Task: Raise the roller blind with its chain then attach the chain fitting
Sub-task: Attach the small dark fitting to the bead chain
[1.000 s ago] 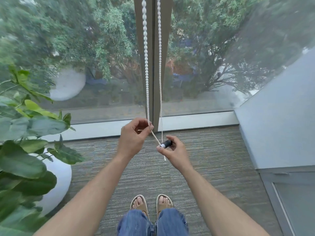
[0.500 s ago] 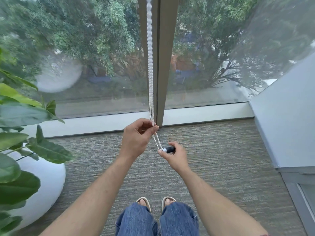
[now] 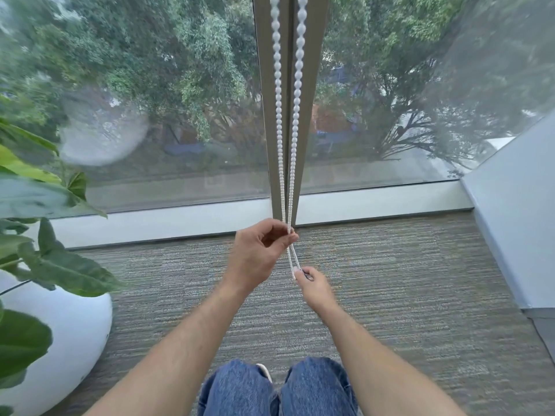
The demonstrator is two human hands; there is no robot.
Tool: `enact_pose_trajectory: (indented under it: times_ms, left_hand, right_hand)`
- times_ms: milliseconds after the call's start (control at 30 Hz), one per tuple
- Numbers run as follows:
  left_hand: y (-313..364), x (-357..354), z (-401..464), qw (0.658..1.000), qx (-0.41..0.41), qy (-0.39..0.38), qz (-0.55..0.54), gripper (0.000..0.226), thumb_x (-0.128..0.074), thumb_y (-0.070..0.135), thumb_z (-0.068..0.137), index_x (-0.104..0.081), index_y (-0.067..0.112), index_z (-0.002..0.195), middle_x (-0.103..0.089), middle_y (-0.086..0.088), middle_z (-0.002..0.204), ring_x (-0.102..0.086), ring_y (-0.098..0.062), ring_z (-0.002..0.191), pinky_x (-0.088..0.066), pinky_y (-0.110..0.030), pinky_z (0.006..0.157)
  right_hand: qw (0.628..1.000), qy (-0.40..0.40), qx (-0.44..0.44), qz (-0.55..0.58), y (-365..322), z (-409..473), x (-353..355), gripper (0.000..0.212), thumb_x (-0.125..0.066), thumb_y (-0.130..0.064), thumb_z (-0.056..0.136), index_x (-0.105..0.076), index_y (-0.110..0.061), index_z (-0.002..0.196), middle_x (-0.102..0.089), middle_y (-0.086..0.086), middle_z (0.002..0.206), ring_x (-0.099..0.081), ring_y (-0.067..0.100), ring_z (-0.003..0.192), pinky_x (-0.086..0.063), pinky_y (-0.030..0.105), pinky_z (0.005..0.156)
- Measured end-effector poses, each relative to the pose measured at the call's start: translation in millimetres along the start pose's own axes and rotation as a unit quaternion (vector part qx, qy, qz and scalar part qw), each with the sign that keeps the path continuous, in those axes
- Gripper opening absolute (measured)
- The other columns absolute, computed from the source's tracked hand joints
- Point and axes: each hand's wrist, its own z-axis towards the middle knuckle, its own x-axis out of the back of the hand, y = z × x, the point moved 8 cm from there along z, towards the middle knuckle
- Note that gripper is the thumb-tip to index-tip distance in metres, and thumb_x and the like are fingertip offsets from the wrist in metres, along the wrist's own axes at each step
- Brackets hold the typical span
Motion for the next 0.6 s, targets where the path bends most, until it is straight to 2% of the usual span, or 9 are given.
enact_pose_trajectory:
  times_ms: [100,200,267,333,500,600]
  left_hand:
    - [-3.9,-4.7,0.1,1.000,0.008,0.004,-0.014,0.015,-0.078,0.009,0.082,-0.074,0.022,0.089,-0.075,0.014,0.080,-0.069,-0.002,0.072,-0.053,-0.015,0.070]
    - [-3.8,-6.3,-2.0,1.000,0.014,0.003,-0.001,0.009,-0.078,0.011,0.083,-0.076,0.014,0.091,-0.075,0.010,0.080,-0.068,-0.003,0.071,-0.054,-0.017,0.069]
    - [-0.1,-6.6,-4.2,1.000,0.020,-0.004,0.021,0.008,-0.077,0.014,0.083,-0.076,0.015,0.091,-0.075,0.007,0.078,-0.069,-0.008,0.072,-0.056,-0.022,0.070]
    - [5.5,-6.8,-5.6,0.998,0.027,-0.015,0.046,0.009,-0.078,0.015,0.083,-0.075,0.015,0.092,-0.075,0.005,0.080,-0.071,-0.011,0.075,-0.058,-0.026,0.073]
    - [23.5,-3.4,-6.1,0.996,0.054,-0.030,0.061,0.017,-0.080,0.018,0.082,-0.071,0.024,0.095,-0.075,0.011,0.088,-0.071,-0.002,0.084,-0.058,-0.026,0.082]
    - [30.9,0.2,-9.7,0.991,0.088,-0.049,0.086,0.035,-0.082,0.021,0.079,-0.064,0.034,0.107,-0.071,0.015,0.105,-0.066,-0.001,0.101,-0.054,-0.029,0.093]
  right_hand:
    - [0.999,-0.031,-0.011,0.020,1.1,4.7,-9.5,0.021,-0.052,-0.049,0.098,-0.061,-0.030,0.097,-0.066,-0.006,0.094,-0.059,0.010,0.083,-0.045,0.029,0.070]
    - [0.999,-0.048,-0.008,-0.013,0.3,0.5,-12.2,0.021,-0.051,-0.045,0.099,-0.063,-0.029,0.106,-0.068,-0.005,0.103,-0.060,0.011,0.088,-0.046,0.032,0.075]
    - [0.998,-0.054,0.004,-0.045,-6.6,-6.0,-10.1,0.023,-0.051,-0.042,0.099,-0.062,-0.030,0.116,-0.065,-0.010,0.113,-0.059,0.012,0.094,-0.050,0.037,0.087]
    - [0.997,-0.058,0.022,-0.044,-20.6,-13.5,-4.7,0.032,-0.052,-0.040,0.100,-0.058,-0.027,0.130,-0.057,-0.015,0.122,-0.055,0.011,0.105,-0.046,0.037,0.101]
    - [0.992,-0.070,0.090,-0.050,-68.7,-38.9,17.0,0.041,-0.057,-0.032,0.099,-0.052,-0.026,0.139,-0.047,-0.017,0.128,-0.044,0.003,0.120,-0.036,0.032,0.107]
    - [0.986,-0.070,0.136,-0.061,-101.8,-59.8,28.1,0.038,-0.060,-0.023,0.097,-0.056,-0.025,0.135,-0.052,-0.014,0.138,-0.047,0.008,0.128,-0.036,0.034,0.113]
